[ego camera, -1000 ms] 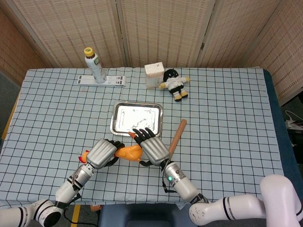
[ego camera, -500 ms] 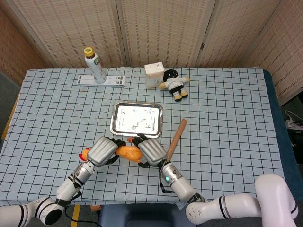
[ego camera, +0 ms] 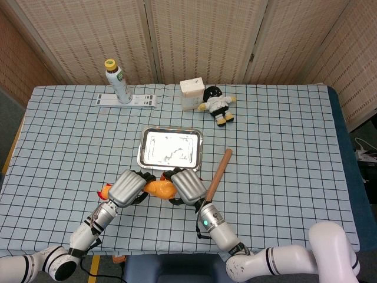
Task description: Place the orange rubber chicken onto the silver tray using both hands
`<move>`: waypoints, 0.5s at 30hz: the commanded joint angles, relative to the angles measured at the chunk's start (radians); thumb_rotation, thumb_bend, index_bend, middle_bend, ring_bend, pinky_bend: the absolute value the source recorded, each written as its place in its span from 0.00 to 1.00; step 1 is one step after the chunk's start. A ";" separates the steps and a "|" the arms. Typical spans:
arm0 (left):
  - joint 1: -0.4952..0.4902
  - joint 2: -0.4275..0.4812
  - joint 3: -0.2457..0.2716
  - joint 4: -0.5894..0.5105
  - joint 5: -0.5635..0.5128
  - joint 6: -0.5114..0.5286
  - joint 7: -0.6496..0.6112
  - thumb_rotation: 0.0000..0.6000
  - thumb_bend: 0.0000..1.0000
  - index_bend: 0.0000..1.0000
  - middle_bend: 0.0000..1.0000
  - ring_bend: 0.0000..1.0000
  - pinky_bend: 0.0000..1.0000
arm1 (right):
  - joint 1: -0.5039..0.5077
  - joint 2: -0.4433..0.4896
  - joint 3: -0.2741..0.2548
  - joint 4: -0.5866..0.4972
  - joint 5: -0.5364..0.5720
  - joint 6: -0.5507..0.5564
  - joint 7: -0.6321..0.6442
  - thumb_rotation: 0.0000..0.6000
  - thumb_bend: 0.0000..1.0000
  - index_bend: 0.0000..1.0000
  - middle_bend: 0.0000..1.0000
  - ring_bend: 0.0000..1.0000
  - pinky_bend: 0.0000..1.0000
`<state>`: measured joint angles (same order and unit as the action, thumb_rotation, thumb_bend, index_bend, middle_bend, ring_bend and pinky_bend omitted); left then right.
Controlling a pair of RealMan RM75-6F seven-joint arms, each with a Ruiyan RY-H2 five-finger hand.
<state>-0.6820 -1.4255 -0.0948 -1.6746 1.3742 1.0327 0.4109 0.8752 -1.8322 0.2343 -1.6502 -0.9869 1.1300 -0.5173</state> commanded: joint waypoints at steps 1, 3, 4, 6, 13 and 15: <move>-0.001 -0.001 -0.001 0.002 -0.003 -0.001 0.000 1.00 0.78 0.75 0.74 0.56 0.66 | -0.007 0.021 -0.004 -0.015 0.008 -0.021 0.007 1.00 0.45 0.94 0.74 0.87 1.00; -0.003 -0.001 -0.002 0.004 -0.007 -0.004 -0.004 1.00 0.78 0.75 0.74 0.56 0.66 | -0.008 0.060 -0.022 -0.031 -0.001 -0.051 0.001 1.00 0.38 0.57 0.52 0.58 0.79; -0.004 -0.001 -0.002 0.006 -0.009 -0.005 -0.007 1.00 0.78 0.75 0.74 0.56 0.66 | -0.009 0.079 -0.030 -0.041 0.001 -0.060 -0.007 1.00 0.32 0.31 0.33 0.37 0.60; -0.007 -0.001 -0.004 0.014 -0.011 -0.011 -0.019 1.00 0.78 0.75 0.74 0.56 0.66 | -0.012 0.118 -0.039 -0.065 -0.009 -0.065 -0.021 1.00 0.25 0.03 0.07 0.08 0.27; -0.043 0.001 -0.047 0.104 -0.024 -0.053 -0.123 1.00 0.78 0.75 0.74 0.58 0.60 | -0.091 0.246 -0.058 -0.112 -0.159 0.019 0.084 1.00 0.15 0.00 0.00 0.00 0.00; -0.059 0.000 -0.059 0.134 -0.021 -0.067 -0.151 1.00 0.78 0.75 0.74 0.58 0.56 | -0.115 0.281 -0.059 -0.116 -0.194 0.042 0.123 1.00 0.15 0.00 0.00 0.00 0.00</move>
<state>-0.7226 -1.4257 -0.1365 -1.5710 1.3539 0.9843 0.2905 0.7939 -1.5877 0.1817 -1.7539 -1.1367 1.1388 -0.4402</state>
